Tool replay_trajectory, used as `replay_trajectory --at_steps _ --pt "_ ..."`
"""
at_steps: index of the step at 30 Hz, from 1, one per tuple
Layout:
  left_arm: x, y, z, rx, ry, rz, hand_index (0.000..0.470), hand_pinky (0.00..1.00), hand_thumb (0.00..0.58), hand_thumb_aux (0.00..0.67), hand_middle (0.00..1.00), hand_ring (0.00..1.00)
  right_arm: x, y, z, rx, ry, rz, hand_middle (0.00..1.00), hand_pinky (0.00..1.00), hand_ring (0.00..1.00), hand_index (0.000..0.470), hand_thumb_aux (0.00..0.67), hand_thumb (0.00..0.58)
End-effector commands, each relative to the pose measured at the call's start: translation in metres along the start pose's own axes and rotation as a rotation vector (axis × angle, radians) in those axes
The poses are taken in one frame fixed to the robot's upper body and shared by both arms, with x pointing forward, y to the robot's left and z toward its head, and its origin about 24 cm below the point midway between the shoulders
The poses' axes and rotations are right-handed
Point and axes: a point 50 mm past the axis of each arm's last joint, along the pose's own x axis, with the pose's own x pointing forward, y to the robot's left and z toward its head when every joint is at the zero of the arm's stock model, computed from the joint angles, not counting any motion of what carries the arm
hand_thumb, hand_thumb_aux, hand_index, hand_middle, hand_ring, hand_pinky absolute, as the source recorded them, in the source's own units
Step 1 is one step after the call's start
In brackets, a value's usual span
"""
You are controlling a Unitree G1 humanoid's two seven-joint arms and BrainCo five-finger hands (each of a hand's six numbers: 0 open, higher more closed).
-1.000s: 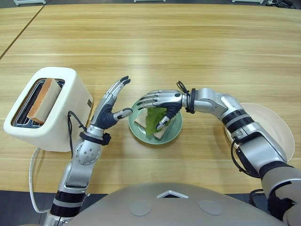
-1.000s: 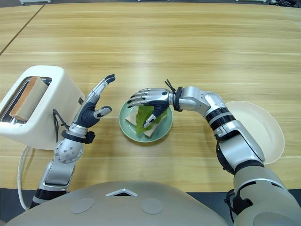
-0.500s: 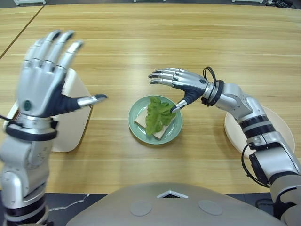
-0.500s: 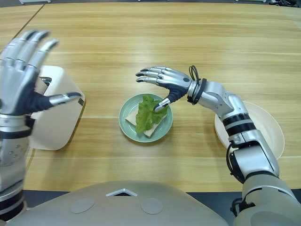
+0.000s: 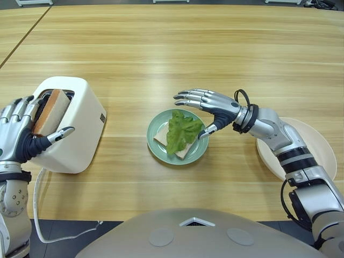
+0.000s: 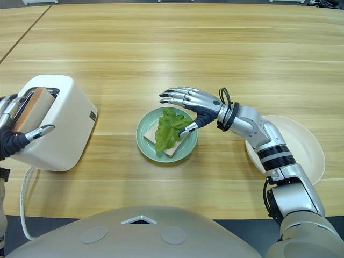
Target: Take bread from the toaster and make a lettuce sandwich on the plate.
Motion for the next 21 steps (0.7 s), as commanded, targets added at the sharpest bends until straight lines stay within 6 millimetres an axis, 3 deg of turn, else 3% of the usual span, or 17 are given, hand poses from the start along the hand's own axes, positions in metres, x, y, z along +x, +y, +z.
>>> replay_trajectory --at_steps 1,2,3,4,6,8,18,21 --pt "0.001 -0.006 -0.001 -0.048 0.012 -0.033 0.101 0.0 0.223 0.145 0.0 0.0 -0.004 0.0 0.0 -0.009 0.015 0.02 0.0 0.0 0.0 0.0 0.0 0.0" --pt "0.001 -0.006 -0.001 -0.051 0.014 -0.032 0.24 0.0 0.441 0.342 0.0 0.0 -0.004 0.0 0.0 -0.01 0.016 0.021 0.0 0.0 0.0 0.0 0.0 0.0" --pt "0.001 -0.005 -0.001 -0.056 0.012 -0.026 0.278 0.0 0.484 0.397 0.0 0.0 -0.004 0.0 0.0 -0.011 0.016 0.023 0.0 0.0 0.0 0.0 0.0 0.0" --pt "0.001 -0.003 0.001 -0.066 0.004 -0.015 0.361 0.0 0.549 0.515 0.0 0.0 -0.004 0.0 0.001 -0.012 0.016 0.024 0.0 0.0 0.0 0.0 0.0 0.0" --pt "0.001 0.002 0.006 -0.087 -0.021 0.019 0.442 0.0 0.578 0.631 0.0 0.0 -0.004 0.0 0.001 -0.014 0.016 0.026 0.0 0.0 0.0 0.0 0.0 0.0" --pt "0.002 0.008 0.011 -0.111 -0.044 0.059 0.47 0.0 0.58 0.67 0.0 0.0 -0.005 0.0 0.001 -0.015 0.016 0.029 0.0 0.0 0.0 0.0 0.0 0.0" --pt "0.004 0.011 0.011 -0.2 -0.061 0.11 0.47 0.0 0.58 0.67 0.0 0.0 -0.004 0.001 0.0 -0.018 0.016 0.037 0.0 0.0 0.0 0.0 0.0 0.0" --pt "0.007 0.026 0.014 -0.24 -0.104 0.221 0.47 0.0 0.58 0.67 0.0 0.0 -0.004 0.001 0.0 -0.02 0.017 0.034 0.0 0.0 0.0 0.0 0.0 0.0"
